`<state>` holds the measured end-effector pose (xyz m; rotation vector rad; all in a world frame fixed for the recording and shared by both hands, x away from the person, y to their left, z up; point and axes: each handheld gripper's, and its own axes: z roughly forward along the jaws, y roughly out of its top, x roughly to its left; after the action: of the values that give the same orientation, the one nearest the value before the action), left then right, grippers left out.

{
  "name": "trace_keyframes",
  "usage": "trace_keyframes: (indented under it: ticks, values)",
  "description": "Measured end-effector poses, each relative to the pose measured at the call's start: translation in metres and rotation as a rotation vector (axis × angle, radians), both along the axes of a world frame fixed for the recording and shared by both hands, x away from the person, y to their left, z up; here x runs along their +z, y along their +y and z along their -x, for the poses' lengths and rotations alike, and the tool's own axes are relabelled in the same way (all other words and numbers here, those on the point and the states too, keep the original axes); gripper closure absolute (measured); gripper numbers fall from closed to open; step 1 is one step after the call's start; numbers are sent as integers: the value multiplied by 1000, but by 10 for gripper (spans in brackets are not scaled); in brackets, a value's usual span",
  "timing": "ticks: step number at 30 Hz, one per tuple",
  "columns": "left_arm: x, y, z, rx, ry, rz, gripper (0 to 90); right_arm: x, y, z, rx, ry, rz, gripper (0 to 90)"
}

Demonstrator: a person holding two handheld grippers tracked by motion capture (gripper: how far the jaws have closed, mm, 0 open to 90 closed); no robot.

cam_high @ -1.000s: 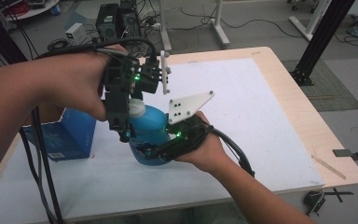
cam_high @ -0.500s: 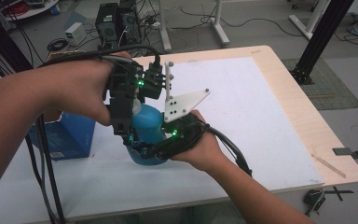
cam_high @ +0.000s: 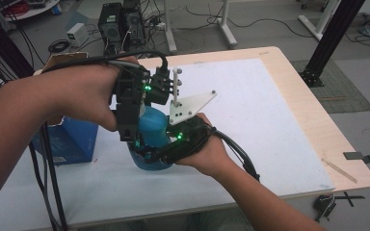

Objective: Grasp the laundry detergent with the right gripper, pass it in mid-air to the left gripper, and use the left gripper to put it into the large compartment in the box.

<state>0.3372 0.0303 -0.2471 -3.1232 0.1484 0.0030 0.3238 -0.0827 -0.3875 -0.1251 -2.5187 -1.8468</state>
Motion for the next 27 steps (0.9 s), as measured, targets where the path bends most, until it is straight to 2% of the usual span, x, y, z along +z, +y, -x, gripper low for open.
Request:
trace_keyframes:
  ticks: [6, 9, 16, 27]
  values:
    - [-1, -1, 1, -2, -7, -1, 41, 0, 0, 0, -1, 2, 3, 461]
    - [0, -1, 2, -17, -14, -1, 96, 0, 0, -1, 1, 3, -1, 460]
    - [-1, -2, 1, -17, -24, -3, 98, 0, 0, -1, -3, 2, -1, 460]
    - [-3, -3, 2, -16, -34, -10, 149, -1, 1, -2, -6, 3, -2, 460]
